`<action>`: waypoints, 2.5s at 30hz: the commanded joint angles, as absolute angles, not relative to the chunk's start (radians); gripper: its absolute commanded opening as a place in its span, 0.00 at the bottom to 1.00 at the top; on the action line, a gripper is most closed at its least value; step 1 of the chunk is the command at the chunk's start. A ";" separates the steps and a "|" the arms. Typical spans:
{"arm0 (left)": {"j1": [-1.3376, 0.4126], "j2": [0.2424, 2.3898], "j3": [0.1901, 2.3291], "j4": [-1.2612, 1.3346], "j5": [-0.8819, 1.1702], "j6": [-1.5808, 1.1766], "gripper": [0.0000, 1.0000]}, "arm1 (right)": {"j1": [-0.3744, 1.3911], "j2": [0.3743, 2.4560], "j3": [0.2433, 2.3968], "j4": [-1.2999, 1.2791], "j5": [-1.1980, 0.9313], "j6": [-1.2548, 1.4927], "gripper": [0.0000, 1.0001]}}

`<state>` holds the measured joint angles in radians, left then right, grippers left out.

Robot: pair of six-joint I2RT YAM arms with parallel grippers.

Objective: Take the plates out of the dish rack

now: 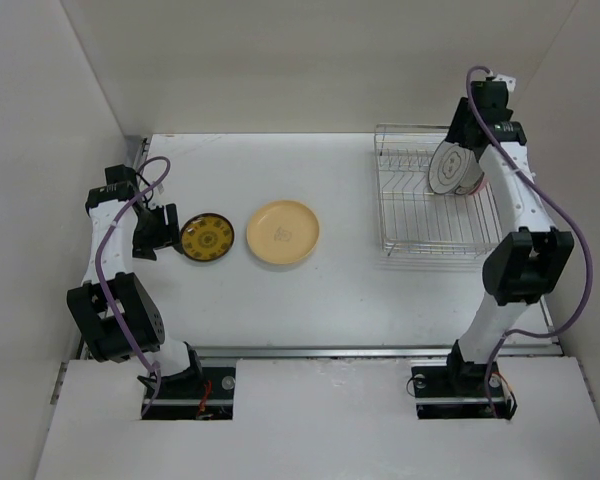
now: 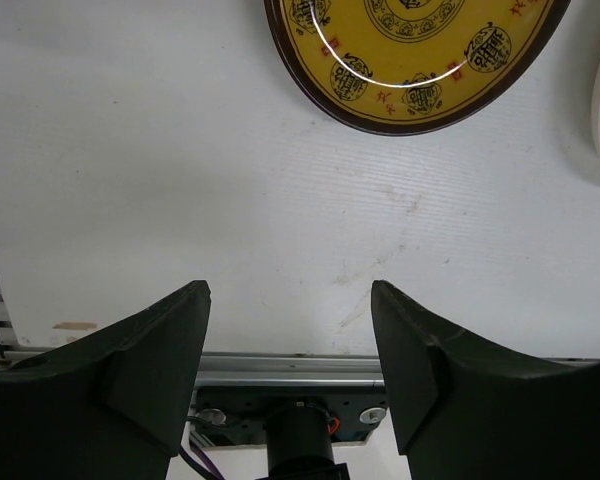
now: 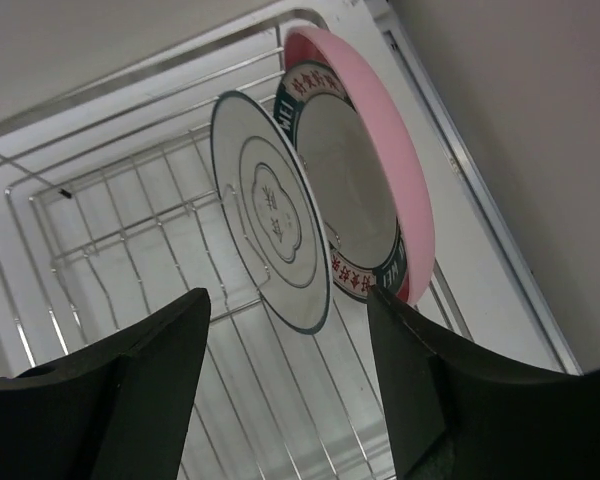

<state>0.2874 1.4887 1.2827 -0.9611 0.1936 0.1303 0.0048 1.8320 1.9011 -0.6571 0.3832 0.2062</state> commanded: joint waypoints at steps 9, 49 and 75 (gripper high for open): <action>0.287 1.479 1.273 -0.980 0.202 0.144 0.64 | -0.080 1.914 1.822 -0.601 0.269 0.265 0.59; 0.287 1.488 1.273 -0.989 0.221 0.144 0.64 | 0.460 1.554 1.346 -0.606 -0.636 0.065 0.00; 0.287 1.497 1.273 -0.999 0.221 0.153 0.64 | 0.603 1.901 1.289 -0.667 -0.648 0.000 0.50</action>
<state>0.2874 1.5036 1.2823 -0.9703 0.2096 0.1410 0.5980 1.9579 1.2427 -0.6865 -0.7113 -0.0185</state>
